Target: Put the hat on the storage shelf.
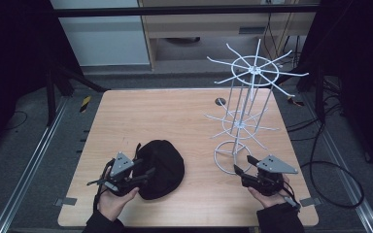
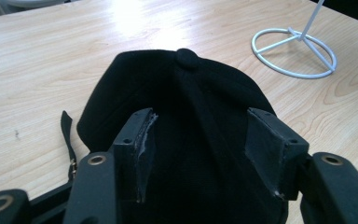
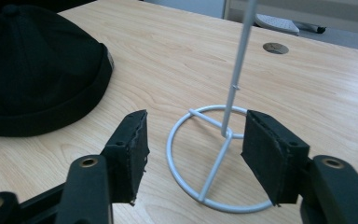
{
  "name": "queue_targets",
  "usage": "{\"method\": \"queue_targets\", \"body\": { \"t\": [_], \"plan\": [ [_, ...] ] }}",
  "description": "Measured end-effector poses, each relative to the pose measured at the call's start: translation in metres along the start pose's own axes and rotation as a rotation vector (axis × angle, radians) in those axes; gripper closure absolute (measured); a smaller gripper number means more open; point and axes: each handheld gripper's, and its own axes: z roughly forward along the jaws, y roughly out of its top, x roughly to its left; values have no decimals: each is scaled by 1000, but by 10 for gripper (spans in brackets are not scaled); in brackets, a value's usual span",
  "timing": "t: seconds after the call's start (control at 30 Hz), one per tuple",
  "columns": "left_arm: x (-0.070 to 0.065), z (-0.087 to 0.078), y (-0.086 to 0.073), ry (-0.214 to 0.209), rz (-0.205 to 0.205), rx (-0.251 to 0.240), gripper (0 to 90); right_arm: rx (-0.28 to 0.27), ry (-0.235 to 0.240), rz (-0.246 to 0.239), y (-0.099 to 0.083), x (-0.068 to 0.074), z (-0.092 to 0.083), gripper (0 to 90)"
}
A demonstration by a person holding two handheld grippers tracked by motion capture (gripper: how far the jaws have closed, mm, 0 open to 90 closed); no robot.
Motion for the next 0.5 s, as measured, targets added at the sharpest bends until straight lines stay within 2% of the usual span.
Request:
{"method": "queue_targets", "body": {
  "t": [0.2, 0.3, 0.37, 0.4, 0.43, 0.5],
  "plan": [
    [-1, 7, -2, 14, 4, 34, 478, -2, -35, 9, -16, -12, -4, 338],
    [0, 14, -4, 19, -15, 57, 506, 3, -52, 19, -22, -18, -4, 330],
    [2, 19, -5, 22, -30, 70, 573, 11, -78, 34, -27, -25, -3, 321],
    [3, 20, -5, 23, -37, 76, 573, 11, -78, 34, -27, -25, -3, 321],
    [4, 25, -6, 22, -55, 89, 639, 14, -93, 42, -30, -30, -1, 317],
    [5, 26, -7, 24, -65, 96, 717, 18, -107, 52, -33, -34, 0, 315]
  ]
}}
